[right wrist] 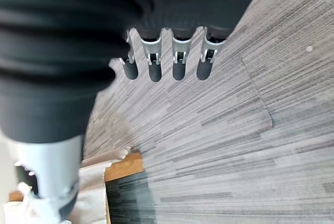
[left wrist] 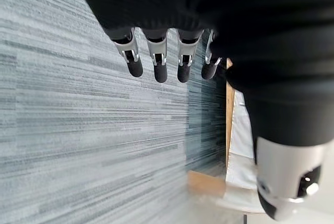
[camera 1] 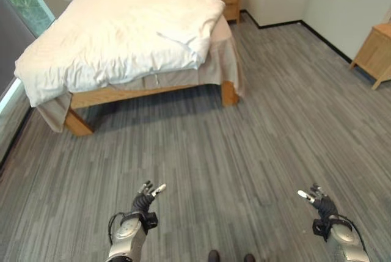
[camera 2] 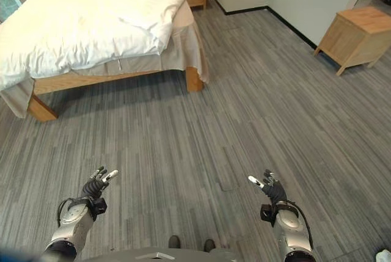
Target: Making the bed.
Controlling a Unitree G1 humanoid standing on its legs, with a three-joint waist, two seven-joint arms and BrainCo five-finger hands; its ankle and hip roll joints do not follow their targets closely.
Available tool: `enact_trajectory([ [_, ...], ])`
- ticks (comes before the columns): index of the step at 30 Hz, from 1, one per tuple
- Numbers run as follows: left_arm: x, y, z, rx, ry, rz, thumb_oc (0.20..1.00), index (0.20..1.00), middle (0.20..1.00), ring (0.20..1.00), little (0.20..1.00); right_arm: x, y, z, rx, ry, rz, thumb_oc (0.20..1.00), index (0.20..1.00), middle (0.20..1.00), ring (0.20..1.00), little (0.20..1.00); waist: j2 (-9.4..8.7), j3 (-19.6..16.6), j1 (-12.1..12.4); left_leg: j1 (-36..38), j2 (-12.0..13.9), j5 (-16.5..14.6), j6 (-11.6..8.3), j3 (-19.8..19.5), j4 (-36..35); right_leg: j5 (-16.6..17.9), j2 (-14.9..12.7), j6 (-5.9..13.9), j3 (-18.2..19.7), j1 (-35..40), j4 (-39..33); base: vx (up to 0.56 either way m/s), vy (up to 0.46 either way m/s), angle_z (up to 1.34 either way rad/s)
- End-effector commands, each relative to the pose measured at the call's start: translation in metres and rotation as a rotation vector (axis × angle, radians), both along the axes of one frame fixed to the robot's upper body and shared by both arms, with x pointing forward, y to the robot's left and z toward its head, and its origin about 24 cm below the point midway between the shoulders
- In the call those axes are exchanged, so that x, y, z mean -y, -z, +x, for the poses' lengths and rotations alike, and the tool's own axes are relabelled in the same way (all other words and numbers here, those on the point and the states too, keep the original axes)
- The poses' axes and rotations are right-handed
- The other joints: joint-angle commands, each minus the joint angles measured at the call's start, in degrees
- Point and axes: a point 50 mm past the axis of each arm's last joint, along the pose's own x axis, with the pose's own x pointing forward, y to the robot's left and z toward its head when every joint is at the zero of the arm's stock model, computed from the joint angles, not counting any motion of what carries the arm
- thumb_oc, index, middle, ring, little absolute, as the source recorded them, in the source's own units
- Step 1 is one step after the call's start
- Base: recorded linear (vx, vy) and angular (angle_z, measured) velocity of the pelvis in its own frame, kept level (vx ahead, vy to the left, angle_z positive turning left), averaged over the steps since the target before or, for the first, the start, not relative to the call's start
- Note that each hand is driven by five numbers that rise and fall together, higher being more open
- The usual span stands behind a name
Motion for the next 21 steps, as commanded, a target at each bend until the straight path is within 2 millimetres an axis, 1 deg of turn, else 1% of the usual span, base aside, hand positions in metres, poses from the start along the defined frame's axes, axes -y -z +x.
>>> enact_trajectory([
  [1,-0.012,-0.035,0.035,0.154,-0.012,0.096,1.000,1.000,1.000,1.000,1.000,-0.009,-0.026,0.029,0.152,-0.039,-0.001,1.000,1.000,1.000,1.000,1.000,-0.97,3.0,-0.3,0.8,-1.7,-2.5,2.27,-2.4,1.8,7.7,-4.4,6.99,-1.4,-16.0,28.7,0.09,0.127,-0.64],
  [2,-0.012,-0.035,0.035,0.154,-0.013,0.096,1.000,1.000,1.000,1.000,1.000,-0.009,-0.026,0.029,0.153,-0.039,-0.001,1.000,1.000,1.000,1.000,1.000,-1.05,3.0,-0.3,0.7,-1.8,-2.5,2.29,-2.3,1.8,7.5,-4.5,7.01,-1.3,-16.2,29.0,0.21,0.049,-0.69],
  [3,-0.012,-0.037,0.037,0.165,-0.016,0.093,1.000,1.000,1.000,1.000,1.000,-0.011,-0.027,0.030,0.162,-0.039,0.010,1.000,1.000,1.000,1.000,1.000,-0.72,3.2,-0.8,1.8,-1.7,-3.0,2.01,-2.6,1.7,8.0,-5.0,6.84,-1.5,-17.7,28.1,0.27,-0.007,-0.30],
  [5,-0.009,-0.043,0.041,0.194,0.003,0.098,1.000,1.000,1.000,1.000,1.000,-0.013,-0.028,0.029,0.168,-0.052,0.011,1.000,1.000,1.000,1.000,1.000,-0.46,3.2,-2.3,4.8,-1.1,-4.1,0.79,-3.6,0.6,7.3,-6.8,6.27,-1.9,-18.7,20.0,0.41,-0.059,0.04],
  [6,-0.008,-0.044,0.043,0.197,0.012,0.099,1.000,1.000,1.000,1.000,1.000,-0.012,-0.029,0.029,0.174,-0.050,0.011,1.000,1.000,1.000,1.000,1.000,-0.26,3.5,-3.2,6.1,-0.6,-4.9,0.16,-4.3,0.4,7.8,-7.2,6.28,-1.8,-18.5,16.3,0.44,-0.143,-0.02],
  [7,-0.006,-0.048,0.047,0.217,0.022,0.108,1.000,1.000,1.000,1.000,1.000,-0.010,-0.031,0.028,0.182,-0.043,0.004,1.000,1.000,1.000,1.000,1.000,-0.38,3.8,-4.3,7.7,0.1,-6.0,-0.89,-5.3,0.3,9.5,-7.7,6.73,0.0,-19.3,8.9,0.45,-0.196,0.06],
  [8,-0.006,-0.051,0.050,0.231,0.031,0.111,1.000,1.000,1.000,1.000,1.000,-0.009,-0.031,0.027,0.182,-0.043,-0.005,1.000,1.000,1.000,1.000,1.000,-0.86,3.8,-5.0,8.7,0.6,-6.7,-1.79,-5.9,0.3,12.0,-8.7,7.62,1.5,-20.4,5.4,0.48,-0.237,0.18],
  [9,-0.006,-0.052,0.052,0.233,0.034,0.118,1.000,1.000,1.000,1.000,1.000,-0.009,-0.031,0.027,0.180,-0.045,-0.009,1.000,1.000,1.000,1.000,1.000,-1.16,3.8,-5.5,10.2,1.6,-7.2,-2.63,-6.1,0.3,14.6,-9.4,8.60,1.6,-21.6,2.9,0.45,-0.230,0.36],
  [11,-0.005,-0.055,0.055,0.243,0.039,0.122,1.000,1.000,1.000,1.000,1.000,-0.009,-0.030,0.025,0.175,-0.041,-0.006,1.000,1.000,1.000,1.000,1.000,-1.30,3.5,-6.6,13.3,3.7,-7.8,-3.95,-6.4,0.3,17.4,-9.3,9.88,-0.3,-22.1,-0.3,0.52,-0.266,0.45],
  [12,-0.004,-0.056,0.055,0.249,0.046,0.123,1.000,1.000,1.000,1.000,1.000,-0.008,-0.030,0.023,0.169,-0.045,-0.006,1.000,1.000,1.000,1.000,1.000,-1.56,3.1,-7.0,14.7,4.5,-7.8,-4.37,-6.5,0.3,18.2,-9.2,10.37,-1.4,-22.6,0.5,0.37,-0.204,0.21],
  [13,-0.004,-0.056,0.055,0.249,0.046,0.122,1.000,1.000,1.000,1.000,1.000,-0.008,-0.029,0.023,0.168,-0.045,-0.007,1.000,1.000,1.000,1.000,1.000,-1.42,3.2,-7.1,14.8,4.7,-7.8,-4.41,-6.6,0.3,18.1,-9.1,10.35,-1.6,-22.4,0.5,0.51,-0.319,0.36],
  [14,-0.001,-0.060,0.055,0.275,0.045,0.117,1.000,1.000,1.000,1.000,1.000,-0.005,-0.030,0.022,0.165,-0.044,-0.014,1.000,1.000,1.000,1.000,1.000,-1.24,2.4,-7.8,14.5,7.9,-5.0,-5.79,-7.1,6.1,16.0,-7.7,8.78,-2.2,-22.0,3.8,0.49,-0.334,0.50],
  [15,0.002,-0.060,0.056,0.279,0.059,0.107,1.000,1.000,1.000,1.000,1.000,-0.003,-0.029,0.022,0.157,-0.043,-0.014,1.000,1.000,1.000,1.000,1.000,-1.02,2.2,-7.7,12.8,9.3,-2.1,-6.10,-6.9,10.3,14.1,-6.7,7.41,-2.2,-20.8,4.7,0.68,-0.494,0.66],
  [16,0.004,-0.060,0.054,0.285,0.047,0.087,1.000,1.000,1.000,1.000,1.000,-0.001,-0.026,0.020,0.134,-0.045,-0.021,1.000,1.000,1.000,1.000,1.000,-1.18,1.8,-7.7,11.0,10.3,3.1,-6.05,-7.9,17.2,13.2,-5.3,5.55,-2.2,-19.8,6.5,0.52,-0.480,0.48],
  [17,0.005,-0.057,0.050,0.274,0.048,0.065,1.000,1.000,1.000,1.000,1.000,0.000,-0.029,0.024,0.135,-0.065,-0.037,1.000,1.000,1.000,1.000,1.000,-2.15,1.3,-7.1,6.8,11.6,7.8,-5.30,-7.3,28.0,10.4,-4.6,3.28,-3.4,-17.4,7.2,0.56,-0.614,0.35],
  [18,0.006,-0.058,0.050,0.281,0.046,0.051,1.000,1.000,1.000,1.000,1.000,0.001,-0.033,0.027,0.150,-0.062,-0.035,1.000,1.000,1.000,1.000,1.000,-3.36,1.5,-6.4,1.5,12.7,11.0,-4.62,-6.6,37.4,9.3,-4.0,1.28,-4.0,-14.6,6.7,0.36,-0.456,0.25],
  [19,0.006,-0.058,0.050,0.281,0.046,0.052,1.000,1.000,1.000,1.000,1.000,0.001,-0.033,0.027,0.150,-0.062,-0.035,1.000,1.000,1.000,1.000,1.000,-3.47,1.3,-6.6,1.1,12.6,11.1,-4.63,-6.8,37.5,9.5,-4.1,1.27,-4.2,-14.8,6.6,0.44,-0.667,0.18],
  [20,0.008,-0.061,0.051,0.291,0.067,0.046,1.000,1.000,1.000,1.000,1.000,0.014,-0.040,0.023,0.168,-0.028,-0.048,1.000,1.000,1.000,1.000,1.000,-6.09,3.7,-3.8,-8.4,10.4,10.6,-2.02,-8.2,49.8,6.8,-2.7,-1.63,-3.6,-10.5,5.8,0.26,-0.424,-0.05],
  [21,0.008,-0.061,0.051,0.291,0.067,0.046,1.000,1.000,1.000,1.000,1.000,0.014,-0.040,0.023,0.168,-0.028,-0.048,1.000,1.000,1.000,1.000,1.000,-5.90,3.7,-3.9,-8.7,10.6,10.4,-2.04,-8.5,50.2,6.8,-2.5,-1.64,-3.7,-10.6,5.9,0.58,-0.680,0.11],
])
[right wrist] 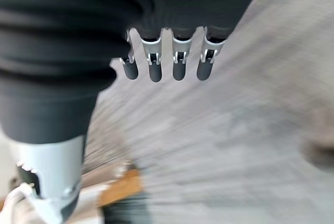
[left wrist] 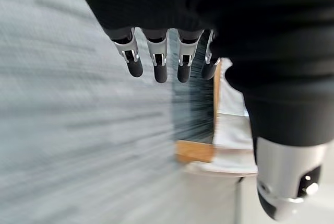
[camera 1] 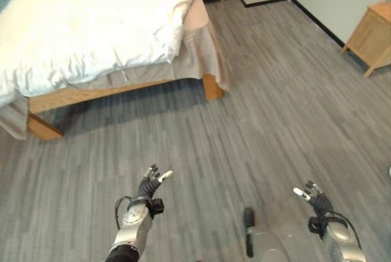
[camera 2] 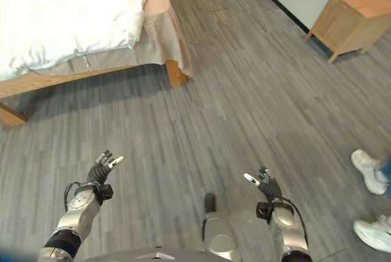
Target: Making the bed.
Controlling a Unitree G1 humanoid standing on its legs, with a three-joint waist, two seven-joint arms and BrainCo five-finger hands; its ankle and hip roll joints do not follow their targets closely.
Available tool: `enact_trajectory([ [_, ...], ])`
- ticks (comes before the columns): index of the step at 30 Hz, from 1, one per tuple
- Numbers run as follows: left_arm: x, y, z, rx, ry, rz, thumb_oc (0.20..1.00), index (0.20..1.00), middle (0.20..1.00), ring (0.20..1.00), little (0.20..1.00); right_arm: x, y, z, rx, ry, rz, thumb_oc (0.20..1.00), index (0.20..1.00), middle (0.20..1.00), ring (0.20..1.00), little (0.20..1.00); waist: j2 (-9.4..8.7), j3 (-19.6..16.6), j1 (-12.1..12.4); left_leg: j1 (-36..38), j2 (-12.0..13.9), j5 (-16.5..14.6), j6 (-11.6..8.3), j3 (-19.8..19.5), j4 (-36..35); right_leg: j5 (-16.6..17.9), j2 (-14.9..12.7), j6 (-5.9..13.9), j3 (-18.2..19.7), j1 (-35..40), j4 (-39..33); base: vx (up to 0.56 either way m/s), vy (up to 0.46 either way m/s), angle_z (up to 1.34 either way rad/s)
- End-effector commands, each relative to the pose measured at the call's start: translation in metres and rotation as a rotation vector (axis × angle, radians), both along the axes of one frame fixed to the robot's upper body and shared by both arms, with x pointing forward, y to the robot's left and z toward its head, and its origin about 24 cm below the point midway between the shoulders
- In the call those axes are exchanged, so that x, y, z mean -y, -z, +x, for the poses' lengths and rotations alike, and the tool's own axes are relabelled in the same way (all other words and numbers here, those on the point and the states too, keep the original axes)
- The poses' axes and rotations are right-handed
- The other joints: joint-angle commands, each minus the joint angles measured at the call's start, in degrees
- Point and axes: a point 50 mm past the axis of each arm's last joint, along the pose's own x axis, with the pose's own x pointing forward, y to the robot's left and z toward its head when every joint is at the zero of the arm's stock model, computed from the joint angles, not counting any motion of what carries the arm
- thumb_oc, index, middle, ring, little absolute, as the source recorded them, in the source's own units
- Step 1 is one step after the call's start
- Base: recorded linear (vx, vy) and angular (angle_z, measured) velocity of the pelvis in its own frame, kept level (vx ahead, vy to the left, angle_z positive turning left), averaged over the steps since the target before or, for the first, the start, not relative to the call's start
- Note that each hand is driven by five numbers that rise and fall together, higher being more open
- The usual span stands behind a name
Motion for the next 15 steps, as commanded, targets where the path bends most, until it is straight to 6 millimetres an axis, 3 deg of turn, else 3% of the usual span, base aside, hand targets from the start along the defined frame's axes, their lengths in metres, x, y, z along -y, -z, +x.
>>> enact_trajectory([
  [1,-0.002,-0.043,0.033,0.193,0.051,0.034,1.000,1.000,1.000,1.000,1.000,0.032,-0.045,0.021,0.178,0.020,-0.103,1.000,1.000,1.000,1.000,1.000,-1.02,2.5,2.0,-0.9,-3.9,10.7,-1.30,-1.1,-4.0,5.1,-1.1,3.27,3.1,4.0,-3.6,0.31,-0.255,0.12],
  [2,-0.002,-0.043,0.033,0.193,0.051,0.033,1.000,1.000,1.000,1.000,1.000,0.032,-0.045,0.021,0.178,0.020,-0.103,1.000,1.000,1.000,1.000,1.000,-1.00,2.5,2.0,-1.0,-3.9,10.7,-1.30,-1.1,-3.9,5.1,-1.1,3.27,3.1,4.0,-3.6,0.65,-0.392,0.33],
  [3,0.002,-0.042,0.035,0.194,0.057,0.011,1.000,1.000,1.000,1.000,1.000,0.039,-0.054,0.030,0.207,0.038,-0.116,1.000,1.000,1.000,1.000,1.000,-1.03,2.5,3.7,-4.6,-5.6,9.2,-1.95,1.9,-9.7,3.9,-1.5,3.55,2.5,8.1,-4.7,0.55,-0.171,0.21],
  [6,0.005,-0.036,0.033,0.176,0.072,0.012,1.000,1.000,1.000,1.000,1.000,0.041,-0.064,0.037,0.246,0.028,-0.132,1.000,1.000,1.000,1.000,1.000,-0.15,0.6,6.7,-4.1,-10.2,10.5,-1.70,7.1,-33.6,2.4,-0.4,4.79,2.9,13.1,-7.3,0.76,-0.144,0.25],
  [7,0.003,-0.035,0.030,0.171,0.082,0.030,1.000,1.000,1.000,1.000,1.000,0.037,-0.067,0.042,0.254,-0.011,-0.157,1.000,1.000,1.000,1.000,1.000,1.00,-0.8,8.9,-2.8,-13.5,13.7,-1.97,7.4,-48.0,1.1,2.1,5.37,4.2,17.6,-9.1,0.89,-0.102,-0.21],
  [10,-0.002,-0.036,0.025,0.171,0.084,0.049,1.000,1.000,1.000,1.000,1.000,0.030,-0.071,0.051,0.262,-0.055,-0.164,1.000,1.000,1.000,1.000,1.000,1.25,-2.4,10.7,-2.0,-14.0,15.8,-2.53,10.5,-51.9,-0.7,3.1,5.57,5.7,22.0,-9.5,0.67,-0.064,-0.49],
  [12,-0.005,-0.038,0.020,0.185,0.078,0.051,1.000,1.000,1.000,1.000,1.000,0.011,-0.070,0.056,0.283,-0.117,-0.127,1.000,1.000,1.000,1.000,1.000,0.31,-4.1,11.1,1.0,-15.7,12.8,0.94,11.4,-52.2,-2.2,1.8,6.74,5.0,22.7,-5.0,0.58,0.001,-0.16],
  [14,-0.009,-0.039,0.017,0.180,0.078,0.072,1.000,1.000,1.000,1.000,1.000,-0.003,-0.062,0.055,0.267,-0.161,-0.105,1.000,1.000,1.000,1.000,1.000,-1.87,-4.4,12.9,2.3,-17.6,8.7,3.92,11.5,-49.5,10.0,-1.5,13.97,3.3,18.8,13.6,0.49,0.041,0.32],
  [15,-0.010,-0.043,0.018,0.193,0.073,0.078,1.000,1.000,1.000,1.000,1.000,-0.007,-0.060,0.053,0.259,-0.174,-0.088,1.000,1.000,1.000,1.000,1.000,-1.23,-4.0,12.5,4.6,-17.1,7.8,4.52,11.2,-49.7,14.8,-1.9,15.30,3.5,14.8,22.6,0.42,0.068,-0.25],
])
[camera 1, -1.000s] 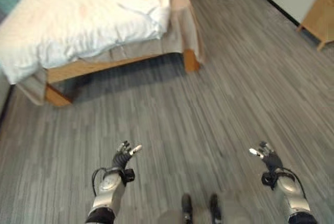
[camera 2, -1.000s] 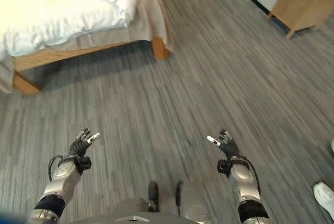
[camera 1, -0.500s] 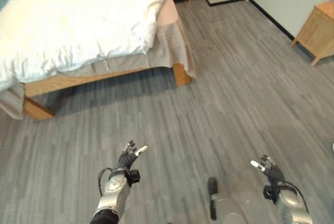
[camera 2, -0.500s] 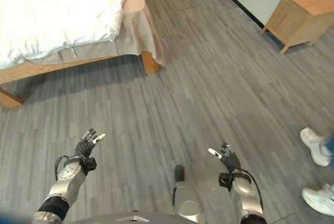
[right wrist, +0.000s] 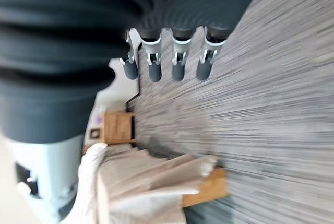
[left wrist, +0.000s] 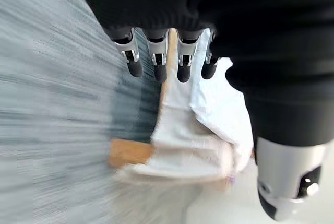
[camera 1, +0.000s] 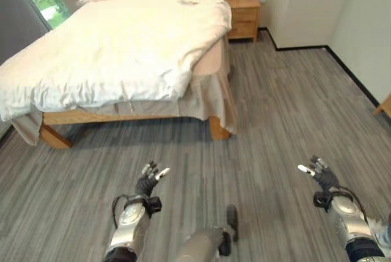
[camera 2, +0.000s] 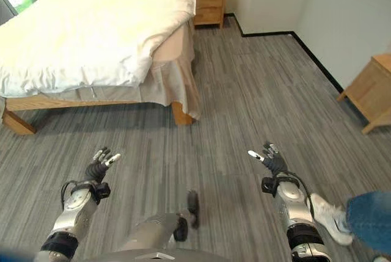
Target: Making the bed.
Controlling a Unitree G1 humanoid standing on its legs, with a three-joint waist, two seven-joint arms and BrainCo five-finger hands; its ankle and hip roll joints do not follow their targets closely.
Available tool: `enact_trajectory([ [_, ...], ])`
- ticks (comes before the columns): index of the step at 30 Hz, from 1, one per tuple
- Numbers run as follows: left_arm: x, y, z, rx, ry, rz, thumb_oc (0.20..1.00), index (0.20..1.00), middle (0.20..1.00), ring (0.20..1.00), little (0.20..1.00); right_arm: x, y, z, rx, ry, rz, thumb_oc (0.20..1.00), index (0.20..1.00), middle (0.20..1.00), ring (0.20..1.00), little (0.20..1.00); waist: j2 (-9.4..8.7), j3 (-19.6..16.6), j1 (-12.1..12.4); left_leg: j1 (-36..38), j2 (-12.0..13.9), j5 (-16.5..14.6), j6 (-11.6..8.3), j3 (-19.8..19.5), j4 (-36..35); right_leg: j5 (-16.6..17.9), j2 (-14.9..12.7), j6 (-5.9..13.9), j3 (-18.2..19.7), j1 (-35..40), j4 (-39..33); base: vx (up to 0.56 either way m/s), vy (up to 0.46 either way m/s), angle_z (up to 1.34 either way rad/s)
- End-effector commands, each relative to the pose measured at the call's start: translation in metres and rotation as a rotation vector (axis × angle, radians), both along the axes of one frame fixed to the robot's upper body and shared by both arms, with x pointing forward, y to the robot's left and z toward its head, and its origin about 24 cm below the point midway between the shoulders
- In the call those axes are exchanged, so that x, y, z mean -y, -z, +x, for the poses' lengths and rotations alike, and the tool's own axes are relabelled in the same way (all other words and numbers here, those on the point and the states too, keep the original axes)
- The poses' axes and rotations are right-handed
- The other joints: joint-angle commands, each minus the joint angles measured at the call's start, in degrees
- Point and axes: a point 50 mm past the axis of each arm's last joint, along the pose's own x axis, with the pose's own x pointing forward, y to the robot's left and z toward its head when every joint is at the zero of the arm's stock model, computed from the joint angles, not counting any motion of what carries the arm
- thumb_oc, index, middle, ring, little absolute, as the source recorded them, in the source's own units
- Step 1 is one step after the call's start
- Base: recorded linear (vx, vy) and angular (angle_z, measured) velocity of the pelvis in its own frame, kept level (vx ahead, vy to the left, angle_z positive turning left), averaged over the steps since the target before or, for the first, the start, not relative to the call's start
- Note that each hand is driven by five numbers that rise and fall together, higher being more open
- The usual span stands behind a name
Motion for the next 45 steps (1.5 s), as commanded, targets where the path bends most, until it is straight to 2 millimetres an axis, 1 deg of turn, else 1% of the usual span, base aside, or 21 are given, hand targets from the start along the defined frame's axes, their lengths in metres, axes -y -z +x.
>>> enact_trajectory([
  [1,0.007,-0.035,0.033,0.180,0.037,0.023,1.000,1.000,1.000,1.000,1.000,0.005,-0.036,0.021,0.171,-0.053,-0.010,1.000,1.000,1.000,1.000,1.000,0.45,2.8,0.9,5.1,6.2,3.3,-8.67,-6.8,-2.2,30.3,-17.4,4.24,5.2,-11.8,17.5,0.41,0.045,-0.29],
  [3,0.008,-0.042,0.038,0.208,0.060,0.037,1.000,1.000,1.000,1.000,1.000,0.006,-0.038,0.021,0.174,-0.058,-0.034,1.000,1.000,1.000,1.000,1.000,2.48,4.1,-1.5,8.4,7.0,2.1,-8.13,-10.7,-2.0,25.4,-16.3,1.91,6.3,-19.5,23.7,0.40,-0.048,0.21],
  [6,0.009,-0.051,0.043,0.243,0.087,0.058,1.000,1.000,1.000,1.000,1.000,0.012,-0.040,0.017,0.187,-0.023,-0.015,1.000,1.000,1.000,1.000,1.000,3.68,4.2,-3.4,12.1,7.0,1.5,-8.58,-14.2,-3.6,22.2,-19.3,-0.35,5.3,-22.8,19.0,0.32,-0.133,1.30],
  [7,0.012,-0.062,0.047,0.295,0.127,0.050,1.000,1.000,1.000,1.000,1.000,0.023,-0.048,0.014,0.222,0.012,-0.018,1.000,1.000,1.000,1.000,1.000,4.28,4.5,-4.5,14.3,7.0,0.7,-9.95,-18.1,-4.2,20.8,-23.8,-1.54,5.2,-23.9,10.3,0.36,-0.255,1.98],
  [8,0.015,-0.064,0.048,0.310,0.146,0.034,1.000,1.000,1.000,1.000,1.000,0.030,-0.052,0.013,0.234,0.026,-0.035,1.000,1.000,1.000,1.000,1.000,4.17,4.4,-5.4,14.9,6.8,-0.1,-10.75,-20.8,-4.2,21.3,-24.2,-1.49,6.9,-22.9,2.0,0.50,-0.371,1.72],
  [10,0.020,-0.069,0.050,0.337,0.200,-0.002,1.000,1.000,1.000,1.000,1.000,0.045,-0.065,0.010,0.277,0.055,-0.075,1.000,1.000,1.000,1.000,1.000,2.77,4.1,-7.2,16.6,6.1,-2.4,-12.02,-25.7,-4.1,21.5,-22.7,0.98,16.1,-20.5,-12.6,0.39,-0.343,1.42],
  [12,0.024,-0.075,0.052,0.363,0.244,-0.017,1.000,1.000,1.000,1.000,1.000,0.057,-0.079,0.007,0.323,0.074,-0.113,1.000,1.000,1.000,1.000,1.000,1.57,3.5,-7.5,17.7,6.3,-3.7,-12.83,-29.1,-4.8,23.3,-22.1,3.62,22.3,-20.2,-19.1,0.35,-0.379,1.29],
  [16,0.028,-0.079,0.044,0.397,0.282,-0.087,1.000,1.000,1.000,1.000,1.000,0.079,-0.105,0.008,0.391,0.096,-0.164,1.000,1.000,1.000,1.000,1.000,-0.56,2.2,-7.1,19.2,9.7,-3.5,-15.48,-34.1,-5.7,23.3,-20.6,3.17,20.5,-18.2,-19.9,0.25,-0.401,1.42],
  [17,0.031,-0.075,0.043,0.404,0.272,-0.193,1.000,1.000,1.000,1.000,1.000,0.091,-0.125,0.010,0.442,0.087,-0.201,1.000,1.000,1.000,1.000,1.000,-1.07,3.0,-7.1,17.6,12.1,-3.1,-17.39,-34.0,-2.8,21.9,-19.3,1.62,18.4,-16.6,-20.1,0.22,-0.590,1.51],
  [18,0.032,-0.075,0.043,0.405,0.272,-0.193,1.000,1.000,1.000,1.000,1.000,0.091,-0.125,0.010,0.443,0.087,-0.201,1.000,1.000,1.000,1.000,1.000,-1.15,3.0,-7.3,17.3,12.0,-2.9,-17.42,-34.2,-2.8,22.1,-19.5,1.65,18.3,-16.8,-20.2,0.10,-0.414,1.34],
  [20,0.036,-0.073,0.044,0.402,0.273,-0.268,1.000,1.000,1.000,1.000,1.000,0.107,-0.151,0.009,0.484,0.075,-0.280,1.000,1.000,1.000,1.000,1.000,-2.24,4.3,-7.9,13.9,13.8,-2.4,-17.15,-25.1,3.0,21.7,-20.8,0.96,12.4,-14.6,-20.3,0.02,-0.232,0.89],
  [21,0.036,-0.073,0.045,0.403,0.274,-0.268,1.000,1.000,1.000,1.000,1.000,0.107,-0.151,0.009,0.485,0.076,-0.280,1.000,1.000,1.000,1.000,1.000,-2.30,4.2,-8.0,13.7,13.7,-2.2,-17.15,-25.2,3.0,21.8,-20.9,0.99,12.3,-14.8,-20.3,-0.02,-0.335,1.44],
  [22,0.049,-0.071,0.049,0.380,0.348,-0.306,1.000,1.000,1.000,1.000,1.000,0.130,-0.169,-0.002,0.482,0.122,-0.355,1.000,1.000,1.000,1.000,1.000,-2.88,4.5,-9.2,11.3,14.8,-2.4,-16.16,-10.7,1.8,20.7,-21.8,-0.44,5.3,-12.3,-21.7,-0.03,-0.213,1.43],
  [23,0.049,-0.071,0.049,0.380,0.349,-0.307,1.000,1.000,1.000,1.000,1.000,0.131,-0.170,-0.002,0.482,0.123,-0.356,1.000,1.000,1.000,1.000,1.000,-2.83,4.5,-9.2,11.2,14.7,-2.3,-16.14,-10.8,1.7,20.7,-21.8,-0.43,5.1,-12.3,-21.7,-0.02,-0.275,1.88],
  [25,0.058,-0.076,0.053,0.382,0.428,-0.321,1.000,1.000,1.000,1.000,1.000,0.148,-0.191,-0.003,0.520,0.180,-0.405,1.000,1.000,1.000,1.000,1.000,-2.15,4.1,-9.5,8.9,13.0,-0.9,-15.40,-4.9,-0.1,20.2,-21.3,-0.79,1.5,-11.6,-22.2,0.01,-0.103,1.98],
  [33,0.048,-0.098,0.051,0.423,0.526,-0.349,1.000,1.000,1.000,1.000,1.000,0.156,-0.239,0.032,0.559,0.195,-0.538,1.000,1.000,1.000,1.000,1.000,-1.27,3.6,-7.6,9.1,9.9,-0.1,-14.67,-8.0,-3.5,17.9,-21.3,-0.49,-2.3,-11.1,-20.7,0.08,0.016,0.45],
  [35,0.042,-0.106,0.050,0.438,0.546,-0.347,1.000,1.000,1.000,1.000,1.000,0.155,-0.248,0.038,0.551,0.178,-0.593,1.000,1.000,1.000,1.000,1.000,-1.24,4.2,-6.9,10.2,9.7,-1.4,-13.74,-8.5,-3.2,16.5,-21.9,-0.24,-2.5,-11.5,-15.5,0.11,0.096,0.09],
  [39,0.028,-0.115,0.048,0.474,0.519,-0.325,1.000,1.000,1.000,1.000,1.000,0.150,-0.258,0.050,0.567,0.166,-0.600,1.000,1.000,1.000,1.000,1.000,-1.31,6.7,-6.2,10.7,10.0,-2.6,-12.40,-9.3,-1.6,19.9,-21.5,1.37,0.7,-17.8,-3.3,0.03,0.044,-0.04],
  [42,0.017,-0.115,0.046,0.477,0.467,-0.280,1.000,1.000,1.000,1.000,1.000,0.144,-0.257,0.055,0.589,0.153,-0.548,1.000,1.000,1.000,1.000,1.000,-0.77,6.7,-5.7,12.1,10.2,-2.8,-13.09,-10.3,-2.4,20.6,-23.9,0.96,-0.2,-18.0,-8.8,0.13,-0.061,-0.05],
  [43,0.016,-0.113,0.045,0.485,0.442,-0.295,1.000,1.000,1.000,1.000,1.000,0.141,-0.249,0.052,0.609,0.136,-0.450,1.000,1.000,1.000,1.000,1.000,-1.57,6.2,-6.2,12.9,9.6,-3.1,-13.36,-11.8,-2.5,21.2,-22.9,0.86,3.7,-16.3,-15.1,0.16,-0.097,0.23],
  [45,0.015,-0.110,0.043,0.485,0.420,-0.297,1.000,1.000,1.000,1.000,1.000,0.141,-0.245,0.050,0.635,0.153,-0.389,1.000,1.000,1.000,1.000,1.000,-1.76,5.9,-5.9,13.2,9.5,-3.4,-13.34,-11.9,-2.3,20.8,-22.7,0.43,3.8,-15.1,-16.7,0.13,-0.054,0.29],
])
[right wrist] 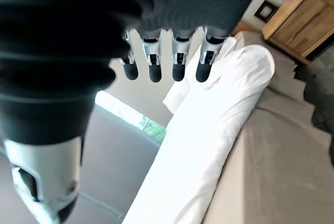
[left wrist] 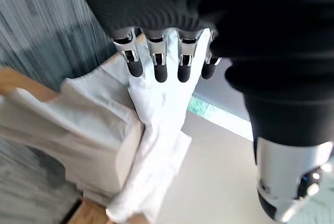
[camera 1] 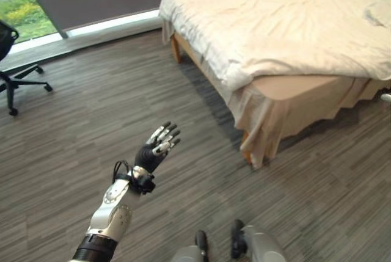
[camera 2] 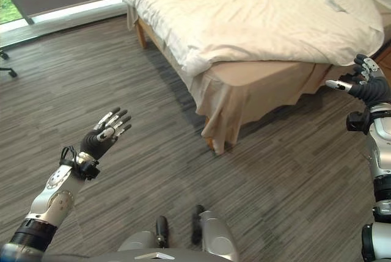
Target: Making the bed.
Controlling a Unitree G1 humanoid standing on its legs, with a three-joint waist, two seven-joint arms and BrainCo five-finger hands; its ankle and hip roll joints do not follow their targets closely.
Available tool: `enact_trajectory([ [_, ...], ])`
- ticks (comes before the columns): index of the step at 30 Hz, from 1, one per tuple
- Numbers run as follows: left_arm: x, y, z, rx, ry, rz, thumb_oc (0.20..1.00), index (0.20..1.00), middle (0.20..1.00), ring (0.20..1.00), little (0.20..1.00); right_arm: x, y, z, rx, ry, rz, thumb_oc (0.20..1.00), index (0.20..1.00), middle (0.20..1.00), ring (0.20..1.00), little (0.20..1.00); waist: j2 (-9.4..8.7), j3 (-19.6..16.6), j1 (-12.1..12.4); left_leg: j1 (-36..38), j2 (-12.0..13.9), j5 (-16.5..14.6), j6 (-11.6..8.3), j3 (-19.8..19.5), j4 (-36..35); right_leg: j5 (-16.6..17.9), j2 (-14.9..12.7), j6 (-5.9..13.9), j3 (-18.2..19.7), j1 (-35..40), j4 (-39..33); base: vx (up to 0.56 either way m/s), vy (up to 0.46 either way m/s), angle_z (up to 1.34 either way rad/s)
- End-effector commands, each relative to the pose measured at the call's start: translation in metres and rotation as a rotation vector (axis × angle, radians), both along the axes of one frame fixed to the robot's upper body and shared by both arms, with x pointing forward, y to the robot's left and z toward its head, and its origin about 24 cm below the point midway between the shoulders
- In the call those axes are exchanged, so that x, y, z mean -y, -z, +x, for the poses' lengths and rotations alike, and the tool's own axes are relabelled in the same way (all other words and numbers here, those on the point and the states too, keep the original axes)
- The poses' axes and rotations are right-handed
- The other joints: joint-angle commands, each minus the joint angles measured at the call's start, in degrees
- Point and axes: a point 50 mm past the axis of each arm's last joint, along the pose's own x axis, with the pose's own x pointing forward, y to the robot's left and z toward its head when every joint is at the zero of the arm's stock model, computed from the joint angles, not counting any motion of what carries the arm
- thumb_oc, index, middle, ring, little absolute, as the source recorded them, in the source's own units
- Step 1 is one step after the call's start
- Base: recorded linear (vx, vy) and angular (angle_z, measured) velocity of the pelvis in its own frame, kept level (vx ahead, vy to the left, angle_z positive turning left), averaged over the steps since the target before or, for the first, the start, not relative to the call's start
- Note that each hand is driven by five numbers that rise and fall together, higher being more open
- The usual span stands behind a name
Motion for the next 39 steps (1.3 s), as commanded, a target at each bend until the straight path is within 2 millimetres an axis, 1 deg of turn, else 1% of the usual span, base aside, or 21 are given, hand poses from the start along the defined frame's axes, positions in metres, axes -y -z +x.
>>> enact_trajectory([
  [1,-0.008,-0.018,0.005,0.107,-0.048,0.011,1.000,1.000,1.000,1.000,1.000,-0.010,-0.010,0.004,0.157,-0.072,0.129,1.000,1.000,1.000,1.000,1.000,-3.33,-3.8,0.2,0.7,-3.4,-0.8,-0.63,-3.0,1.8,13.0,-0.1,1.72,2.6,8.9,-18.5,0.12,-0.035,0.35],
  [6,-0.017,-0.011,0.001,0.078,-0.126,0.050,1.000,1.000,1.000,1.000,1.000,-0.019,0.000,0.005,0.144,-0.119,0.172,1.000,1.000,1.000,1.000,1.000,-2.81,-5.0,0.5,1.9,-3.4,0.2,-0.91,-3.2,-0.8,12.3,0.4,1.51,1.8,11.0,-20.8,0.05,-0.021,-0.02],
  [7,-0.049,0.011,-0.012,-0.033,-0.477,0.189,1.000,1.000,1.000,1.000,1.000,-0.038,0.089,-0.035,0.142,0.063,0.451,1.000,1.000,1.000,1.000,1.000,-1.55,-4.3,-2.0,1.1,-2.3,-0.9,-1.08,-3.7,-2.4,9.2,4.1,0.12,4.9,8.7,-20.4,0.04,-0.004,-0.02],
  [14,-0.051,0.008,-0.010,-0.026,-0.490,0.186,1.000,1.000,1.000,1.000,1.000,-0.030,0.077,-0.032,0.173,0.083,0.428,1.000,1.000,1.000,1.000,1.000,-1.53,-4.5,-2.1,1.6,-2.3,-2.0,-0.98,-3.9,-0.5,8.4,3.3,0.15,2.7,9.6,-18.9,-0.01,0.015,0.01],
  [16,-0.052,0.006,-0.006,-0.023,-0.508,0.196,1.000,1.000,1.000,1.000,1.000,-0.036,0.064,-0.025,0.177,0.038,0.378,1.000,1.000,1.000,1.000,1.000,-0.90,-1.4,-2.3,1.7,-2.2,-3.1,0.58,-4.0,0.7,11.7,2.3,2.34,1.9,2.2,-1.6,-0.11,0.118,0.03],
  [17,-0.053,0.002,-0.006,-0.011,-0.522,0.195,1.000,1.000,1.000,1.000,1.000,-0.041,0.060,-0.023,0.191,0.021,0.359,1.000,1.000,1.000,1.000,1.000,0.55,0.3,-3.0,2.5,-1.4,-3.2,1.33,-3.9,0.6,14.6,3.0,3.40,2.5,-3.2,9.5,-0.02,0.095,-0.01],
  [18,-0.052,0.002,-0.006,-0.011,-0.522,0.194,1.000,1.000,1.000,1.000,1.000,-0.041,0.060,-0.023,0.191,0.021,0.358,1.000,1.000,1.000,1.000,1.000,0.47,0.3,-2.9,2.5,-1.5,-3.2,1.35,-3.8,0.6,14.4,2.9,3.44,2.7,-3.6,10.0,0.07,0.051,-0.02],
  [21,-0.056,-0.002,-0.007,0.004,-0.531,0.206,1.000,1.000,1.000,1.000,1.000,-0.040,0.059,-0.023,0.196,0.024,0.356,1.000,1.000,1.000,1.000,1.000,0.86,0.7,-3.3,5.0,-1.2,-3.7,0.81,-4.0,-0.7,15.1,0.6,3.34,2.1,-6.5,6.7,0.29,-0.114,0.05],
  [22,-0.061,-0.010,-0.008,0.042,-0.534,0.188,1.000,1.000,1.000,1.000,1.000,-0.037,0.057,-0.026,0.208,0.033,0.359,1.000,1.000,1.000,1.000,1.000,0.44,0.0,-4.6,9.3,-0.7,-6.2,-1.40,-5.0,-2.9,16.0,-2.7,3.69,3.3,-8.1,-9.3,0.46,-0.214,0.14],
  [23,-0.061,-0.010,-0.008,0.041,-0.534,0.188,1.000,1.000,1.000,1.000,1.000,-0.037,0.057,-0.026,0.207,0.033,0.359,1.000,1.000,1.000,1.000,1.000,0.77,0.1,-4.6,9.7,-0.4,-6.2,-1.43,-5.0,-3.1,16.6,-2.4,3.73,2.9,-7.2,-10.6,0.63,-0.299,0.13],
  [26,-0.069,-0.022,-0.004,0.088,-0.566,0.193,1.000,1.000,1.000,1.000,1.000,-0.032,0.054,-0.029,0.213,0.055,0.328,1.000,1.000,1.000,1.000,1.000,0.58,-0.5,-6.3,15.6,2.3,-8.2,-4.04,-5.6,-5.4,19.3,-2.1,5.21,3.4,-8.9,-23.2,0.37,-0.198,0.09],
  [27,-0.069,-0.022,-0.004,0.088,-0.566,0.193,1.000,1.000,1.000,1.000,1.000,-0.032,0.054,-0.029,0.213,0.055,0.328,1.000,1.000,1.000,1.000,1.000,0.90,-0.3,-6.4,15.8,2.7,-8.4,-4.13,-5.6,-5.4,19.6,-1.8,5.19,3.1,-8.3,-23.9,0.46,-0.328,0.04],
  [29,-0.066,-0.024,0.001,0.108,-0.595,0.130,1.000,1.000,1.000,1.000,1.000,-0.031,0.054,-0.033,0.207,0.045,0.321,1.000,1.000,1.000,1.000,1.000,-0.39,-2.2,-7.4,17.5,6.0,-8.0,-5.94,-7.2,-2.8,18.6,-0.1,4.20,6.0,-6.5,-20.8,0.51,-0.418,0.31],
  [30,-0.059,-0.018,0.000,0.100,-0.575,0.083,1.000,1.000,1.000,1.000,1.000,-0.027,0.052,-0.035,0.216,0.047,0.326,1.000,1.000,1.000,1.000,1.000,-0.32,-2.8,-8.0,15.9,7.9,-3.1,-7.37,-8.0,3.2,18.2,1.9,2.63,7.2,-5.8,-18.9,0.49,-0.424,0.61],
  [31,-0.056,-0.010,-0.001,0.070,-0.580,0.053,1.000,1.000,1.000,1.000,1.000,-0.027,0.050,-0.033,0.224,0.038,0.345,1.000,1.000,1.000,1.000,1.000,-0.48,-3.7,-7.8,12.3,9.6,2.3,-7.49,-7.7,13.1,16.9,2.7,0.89,6.1,-3.7,-18.4,0.43,-0.467,0.81],
  [32,-0.055,-0.008,-0.001,0.059,-0.587,0.039,1.000,1.000,1.000,1.000,1.000,-0.025,0.047,-0.033,0.238,0.040,0.349,1.000,1.000,1.000,1.000,1.000,-1.93,-3.4,-7.2,5.7,9.6,5.1,-6.51,-7.6,24.3,16.4,2.5,-0.67,5.9,-1.4,-19.5,0.29,-0.348,0.61],
  [33,-0.055,-0.008,-0.001,0.059,-0.587,0.039,1.000,1.000,1.000,1.000,1.000,-0.025,0.047,-0.032,0.238,0.040,0.349,1.000,1.000,1.000,1.000,1.000,-1.95,-3.7,-7.5,5.2,9.5,5.1,-6.50,-7.9,24.6,16.5,2.3,-0.66,5.7,-1.6,-19.5,0.29,-0.567,0.73],
  [34,-0.050,-0.008,0.001,0.067,-0.579,-0.021,1.000,1.000,1.000,1.000,1.000,-0.020,0.030,-0.027,0.272,0.032,0.323,1.000,1.000,1.000,1.000,1.000,-5.21,-1.3,-4.4,-3.2,7.3,5.4,-3.83,-8.2,36.6,15.7,2.9,-3.57,5.0,3.5,-22.2,0.25,-0.499,0.42],
  [35,-0.047,-0.007,0.002,0.061,-0.555,-0.005,1.000,1.000,1.000,1.000,1.000,-0.014,0.022,-0.025,0.274,0.053,0.297,1.000,1.000,1.000,1.000,1.000,-5.72,-0.6,-3.7,-6.4,6.3,4.2,-3.91,-8.0,39.4,15.3,3.3,-3.81,5.1,5.3,-23.2,0.35,-0.594,0.10],
  [37,-0.042,-0.009,0.005,0.068,-0.523,0.012,1.000,1.000,1.000,1.000,1.000,-0.005,0.005,-0.025,0.286,0.067,0.257,1.000,1.000,1.000,1.000,1.000,-6.25,0.1,-2.3,-10.8,5.9,3.8,-4.87,-5.2,37.9,14.5,3.0,-4.22,4.8,7.9,-23.8,0.24,-0.211,-0.08],
  [39,-0.038,-0.006,0.006,0.053,-0.501,0.001,1.000,1.000,1.000,1.000,1.000,-0.003,-0.011,-0.023,0.274,0.050,0.184,1.000,1.000,1.000,1.000,1.000,-5.75,-0.1,-1.7,-11.7,6.1,3.2,-5.79,-3.4,30.2,13.3,3.1,-3.86,4.3,9.6,-24.0,0.29,-0.069,-0.08],
])
